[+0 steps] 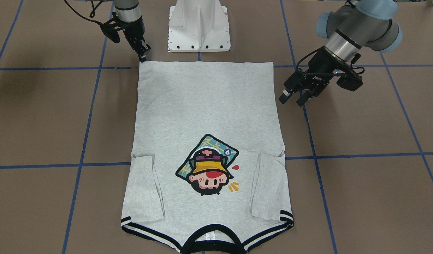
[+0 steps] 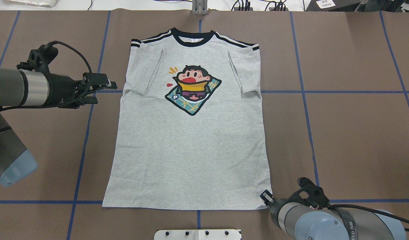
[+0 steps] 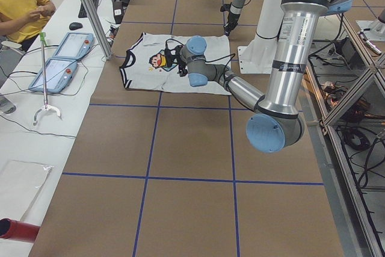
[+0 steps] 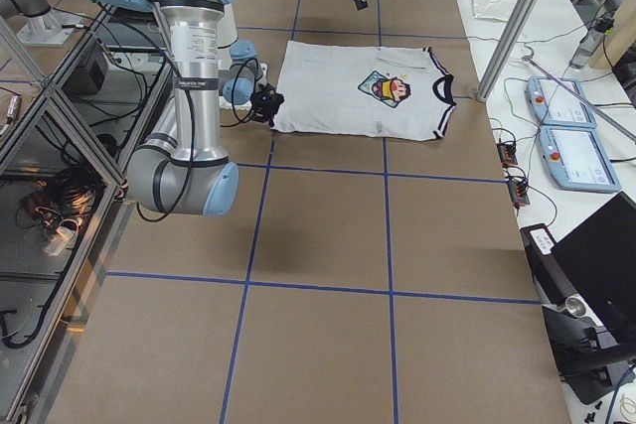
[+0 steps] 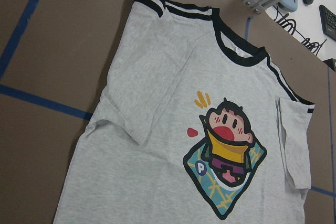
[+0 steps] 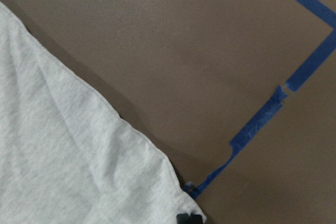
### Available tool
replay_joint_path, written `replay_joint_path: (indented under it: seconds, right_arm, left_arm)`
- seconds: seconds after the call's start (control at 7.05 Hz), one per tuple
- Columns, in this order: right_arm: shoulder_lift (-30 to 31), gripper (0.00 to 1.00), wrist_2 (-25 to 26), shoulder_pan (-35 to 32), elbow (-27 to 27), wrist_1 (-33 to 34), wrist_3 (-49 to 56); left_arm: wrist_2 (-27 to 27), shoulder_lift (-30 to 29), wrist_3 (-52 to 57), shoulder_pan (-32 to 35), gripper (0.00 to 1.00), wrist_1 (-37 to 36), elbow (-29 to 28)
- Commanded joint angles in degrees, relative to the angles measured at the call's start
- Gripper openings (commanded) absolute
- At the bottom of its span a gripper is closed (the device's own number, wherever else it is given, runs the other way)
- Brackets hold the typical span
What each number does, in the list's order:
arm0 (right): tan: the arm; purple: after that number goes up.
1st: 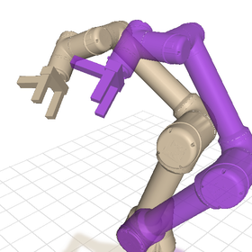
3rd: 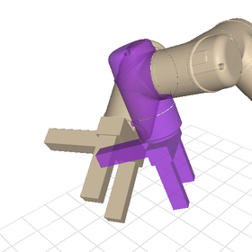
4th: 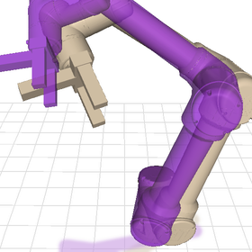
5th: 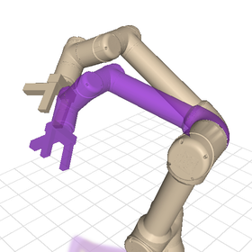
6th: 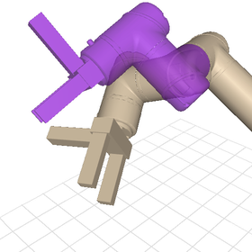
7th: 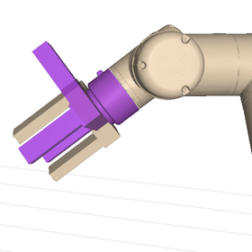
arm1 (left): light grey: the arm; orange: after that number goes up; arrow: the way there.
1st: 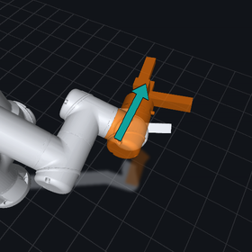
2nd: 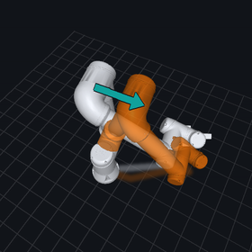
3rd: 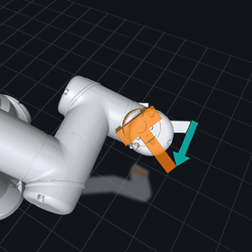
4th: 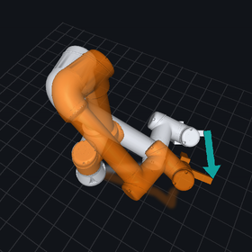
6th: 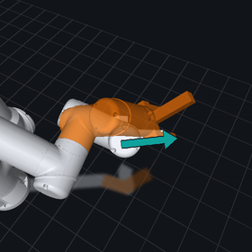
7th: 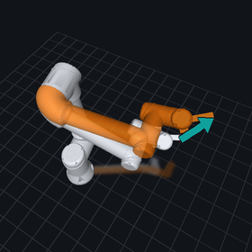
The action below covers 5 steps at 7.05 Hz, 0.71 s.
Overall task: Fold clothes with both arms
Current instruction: 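Lower the left gripper along the side seam to the other hem corner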
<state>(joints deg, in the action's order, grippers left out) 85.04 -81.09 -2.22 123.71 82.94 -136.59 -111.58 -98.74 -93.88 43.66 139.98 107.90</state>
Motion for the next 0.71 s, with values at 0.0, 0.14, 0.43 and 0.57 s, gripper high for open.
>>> replay_joint_path:
  seconds: [0.0, 0.14, 0.43, 0.57]
  right_arm:
    - [-0.1, 0.0, -0.3, 0.1, 1.1, -0.1, 0.1]
    - [-0.1, 0.0, -0.3, 0.0, 1.2, -0.1, 0.1]
    - [-0.1, 0.0, -0.1, -0.2, 1.3, -0.1, 0.3]
    - [-0.4, 0.0, -0.4, -0.4, 1.3, -0.1, 0.4]
  left_arm:
    - [0.3, 7.7, -5.1, -4.4, 0.99, -0.1, 5.7]
    - [0.4, 9.9, -7.3, -7.2, 0.99, -0.1, 7.4]
    - [0.6, 12.6, -8.9, -15.2, 0.99, -1.3, 7.2]
    - [4.3, 13.7, -9.9, -19.8, 0.99, -4.9, 7.1]
